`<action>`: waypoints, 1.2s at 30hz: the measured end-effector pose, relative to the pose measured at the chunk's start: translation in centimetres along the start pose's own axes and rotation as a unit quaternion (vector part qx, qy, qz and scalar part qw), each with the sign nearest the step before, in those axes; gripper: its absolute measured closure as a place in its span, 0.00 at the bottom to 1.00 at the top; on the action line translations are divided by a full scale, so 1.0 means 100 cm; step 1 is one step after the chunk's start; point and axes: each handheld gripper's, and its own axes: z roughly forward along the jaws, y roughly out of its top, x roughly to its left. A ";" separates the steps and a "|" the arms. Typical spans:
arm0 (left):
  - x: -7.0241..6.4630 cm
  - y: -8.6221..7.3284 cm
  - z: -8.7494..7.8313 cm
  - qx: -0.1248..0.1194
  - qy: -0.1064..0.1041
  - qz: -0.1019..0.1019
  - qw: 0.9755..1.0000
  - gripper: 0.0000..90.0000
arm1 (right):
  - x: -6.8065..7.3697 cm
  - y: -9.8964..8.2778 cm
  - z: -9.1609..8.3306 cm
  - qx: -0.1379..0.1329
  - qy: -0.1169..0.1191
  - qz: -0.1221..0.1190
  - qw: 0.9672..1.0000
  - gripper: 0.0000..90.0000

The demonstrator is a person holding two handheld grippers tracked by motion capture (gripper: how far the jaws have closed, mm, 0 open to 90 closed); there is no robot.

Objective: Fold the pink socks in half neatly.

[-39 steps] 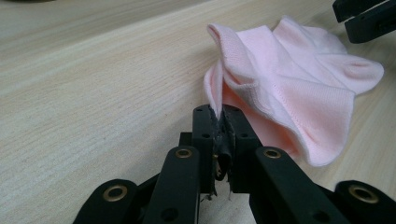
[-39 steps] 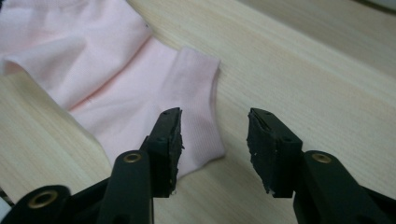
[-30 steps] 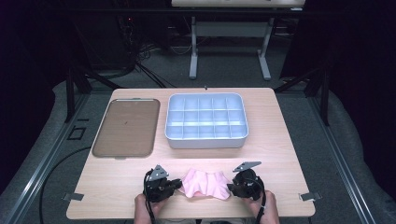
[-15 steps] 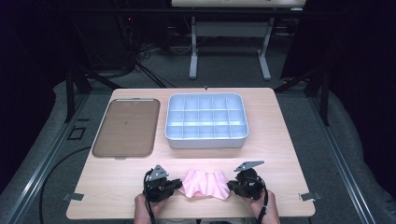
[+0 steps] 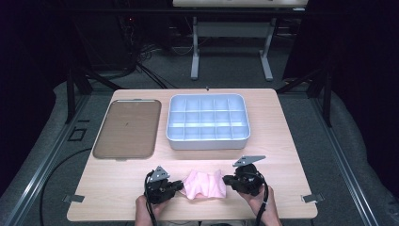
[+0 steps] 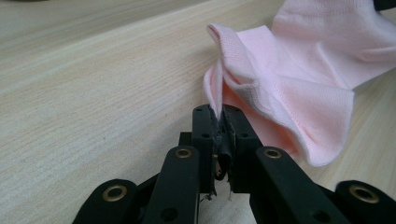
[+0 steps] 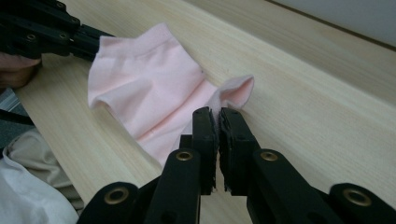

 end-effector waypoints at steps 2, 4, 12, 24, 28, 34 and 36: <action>0.000 0.000 0.000 0.000 0.001 0.000 1.000 0.93 | 0.002 0.006 -0.002 0.001 -0.001 -0.008 1.000 0.95; 0.000 0.000 0.000 -0.001 0.001 0.002 1.000 0.93 | 0.005 0.011 -0.003 -0.007 -0.001 -0.012 1.000 0.95; 0.000 0.000 0.000 0.000 0.001 0.000 1.000 0.93 | 0.021 0.032 0.001 -0.006 0.001 -0.041 0.999 0.95; -0.001 0.000 0.000 0.000 0.003 0.003 1.000 0.93 | 0.060 0.056 0.037 0.031 -0.011 -0.107 0.994 0.95; -0.001 0.000 0.000 0.000 0.003 0.003 1.000 0.93 | 0.068 0.058 0.049 0.032 -0.016 -0.115 0.993 0.95; -0.001 0.000 0.000 0.000 0.003 0.003 1.000 0.93 | 0.075 0.057 0.061 0.047 -0.022 -0.124 0.991 0.95; -0.001 0.000 0.000 0.000 0.003 0.004 1.000 0.93 | 0.077 0.057 0.062 0.049 -0.019 -0.130 0.990 0.95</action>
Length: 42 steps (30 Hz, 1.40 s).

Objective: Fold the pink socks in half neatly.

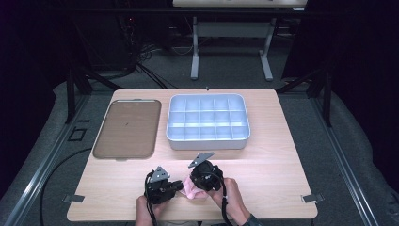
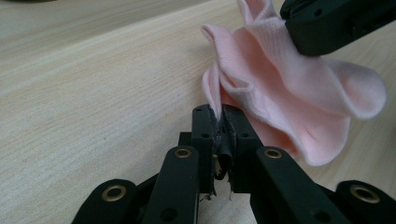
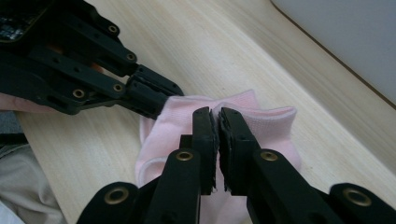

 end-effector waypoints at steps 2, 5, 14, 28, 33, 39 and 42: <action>0.000 0.000 0.000 0.000 0.000 0.000 1.000 0.93 | 0.006 0.002 0.001 -0.002 0.001 -0.007 1.000 0.95; -0.001 0.000 0.000 0.000 0.004 0.001 1.000 0.93 | 0.009 0.002 0.003 -0.008 0.004 -0.009 1.000 0.95; 0.000 0.000 0.000 0.000 0.000 -0.003 1.000 0.93 | 0.002 -0.010 0.004 -0.025 0.052 0.003 0.998 0.81; 0.000 0.000 0.000 0.001 0.002 0.001 1.000 0.93 | -0.039 -0.052 -0.014 -0.045 0.004 0.086 0.995 0.48; -0.001 0.000 0.000 0.000 0.005 0.005 1.000 0.92 | -0.038 -0.057 -0.007 -0.038 -0.004 0.097 0.995 0.46; -0.002 0.000 0.000 0.000 0.006 0.004 1.000 0.92 | -0.035 -0.059 0.005 -0.034 0.007 0.104 0.994 0.43; -0.002 0.000 0.000 0.000 0.007 0.005 1.000 0.92 | -0.034 -0.059 0.008 -0.028 0.010 0.103 0.994 0.43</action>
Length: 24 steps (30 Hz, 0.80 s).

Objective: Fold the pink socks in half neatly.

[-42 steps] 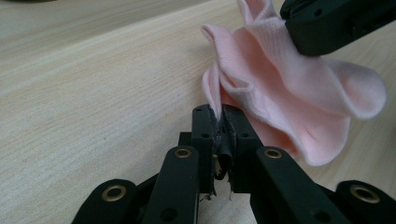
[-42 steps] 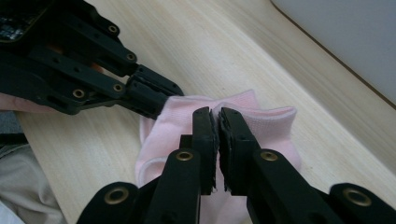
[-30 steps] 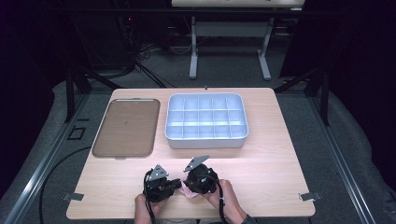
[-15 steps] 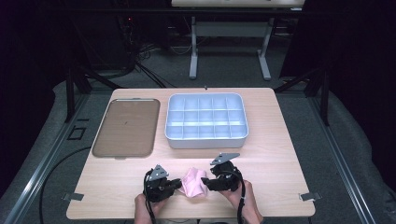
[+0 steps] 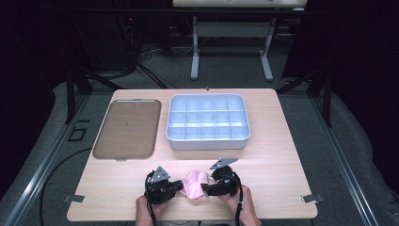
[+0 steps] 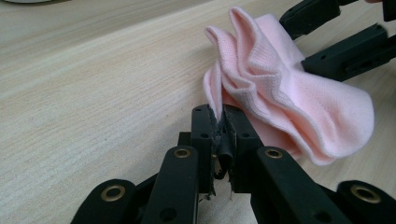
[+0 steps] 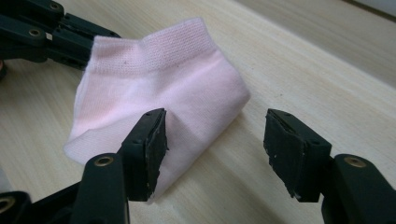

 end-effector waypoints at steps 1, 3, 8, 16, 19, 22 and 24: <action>0.000 0.000 0.000 0.000 0.000 0.001 1.000 0.92 | 0.001 0.000 0.002 0.007 -0.008 -0.006 1.000 0.43; 0.000 0.000 0.000 0.000 0.001 0.001 1.000 0.92 | 0.003 0.000 0.006 0.013 -0.016 -0.014 1.000 0.42; 0.000 0.000 0.000 0.000 0.002 0.003 1.000 0.92 | 0.005 0.000 0.008 0.018 -0.022 -0.025 0.999 0.41; -0.002 0.000 -0.001 -0.003 0.012 0.007 1.000 0.88 | 0.007 -0.001 0.010 0.013 -0.028 -0.032 0.999 0.40; 0.000 -0.001 -0.002 -0.004 0.008 -0.005 1.000 0.84 | 0.007 -0.001 0.010 0.017 -0.030 -0.031 0.999 0.40; 0.003 0.000 -0.004 -0.006 -0.001 -0.013 1.000 0.78 | 0.008 -0.001 0.010 0.011 -0.032 -0.031 0.999 0.40; 0.005 0.000 -0.006 -0.010 -0.007 -0.020 1.000 0.75 | 0.007 -0.002 0.010 0.011 -0.030 -0.033 0.999 0.40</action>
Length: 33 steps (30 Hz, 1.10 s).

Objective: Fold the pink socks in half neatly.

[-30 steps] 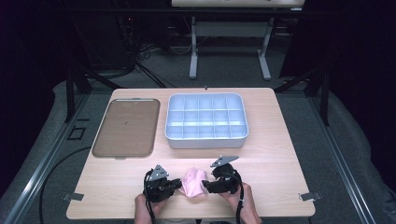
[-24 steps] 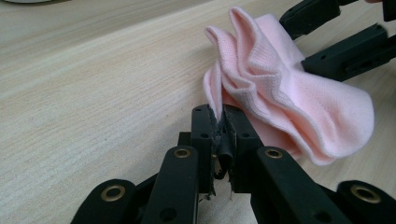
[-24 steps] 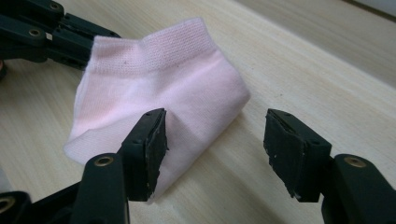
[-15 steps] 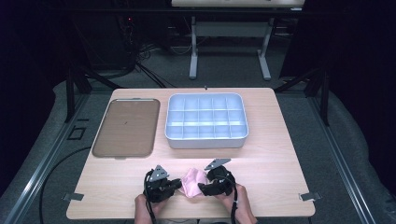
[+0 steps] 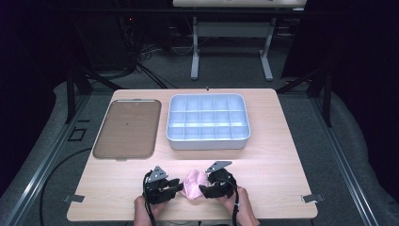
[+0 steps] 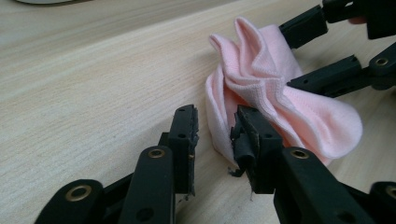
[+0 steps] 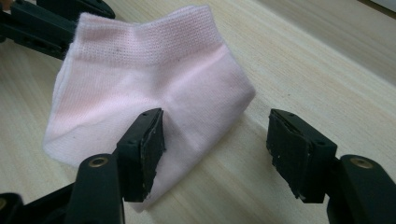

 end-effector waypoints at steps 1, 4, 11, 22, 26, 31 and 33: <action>0.000 0.000 0.000 0.000 0.000 0.000 1.000 0.74 | 0.000 0.000 0.000 0.000 0.000 0.000 1.000 0.40; 0.003 0.003 -0.011 -0.024 -0.003 -0.007 1.000 0.71 | -0.001 -0.001 0.000 -0.002 -0.001 -0.001 1.000 0.38; -0.008 0.023 -0.027 -0.048 -0.013 0.020 0.999 0.71 | -0.001 0.001 0.000 0.005 -0.003 -0.003 1.000 0.37; -0.021 0.029 0.001 0.016 -0.023 0.084 0.996 0.86 | -0.001 0.001 0.000 0.004 -0.002 -0.005 1.000 0.36; -0.011 0.015 0.007 0.027 -0.022 0.076 0.996 0.94 | -0.002 0.000 0.001 -0.004 0.003 -0.004 1.000 0.36; -0.011 0.012 0.007 0.025 -0.022 0.084 0.996 0.97 | -0.002 0.001 0.001 0.003 0.004 -0.007 1.000 0.36; -0.011 0.010 0.007 0.022 -0.023 0.085 0.996 0.98 | -0.002 0.002 0.001 0.002 0.001 -0.003 1.000 0.37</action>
